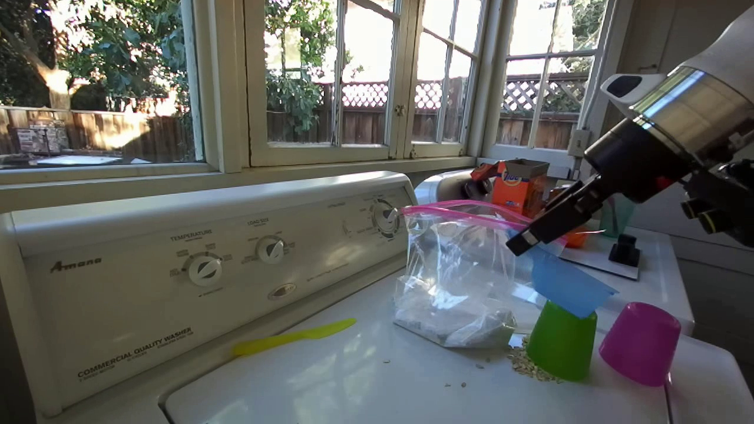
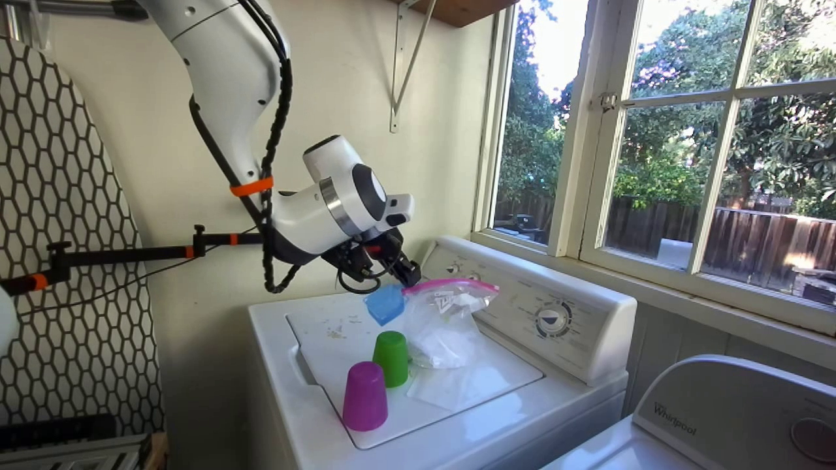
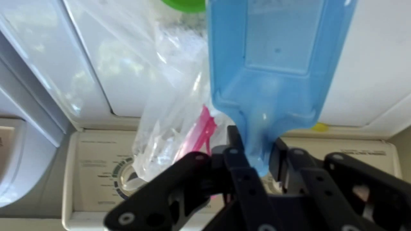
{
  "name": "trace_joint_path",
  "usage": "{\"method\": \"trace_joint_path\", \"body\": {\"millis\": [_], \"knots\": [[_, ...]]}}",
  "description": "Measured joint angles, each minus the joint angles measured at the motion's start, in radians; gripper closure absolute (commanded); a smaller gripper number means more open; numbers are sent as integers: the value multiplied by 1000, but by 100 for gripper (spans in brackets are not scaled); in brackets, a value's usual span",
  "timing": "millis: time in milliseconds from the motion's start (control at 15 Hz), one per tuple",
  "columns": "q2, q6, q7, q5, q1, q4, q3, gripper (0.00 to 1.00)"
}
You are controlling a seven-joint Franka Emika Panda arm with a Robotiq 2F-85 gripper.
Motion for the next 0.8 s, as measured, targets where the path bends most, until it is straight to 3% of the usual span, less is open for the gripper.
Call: {"method": "trace_joint_path", "body": {"millis": [333,400,600,800], "knots": [[-64,-260,-136,257,21,-40,44,94],[-76,-299,-175,315,-13,-41,89,94],[-120,-398,-289,473,-200,-40,299,94],[-157,-458,-322,541,-357,-38,459,94]]}}
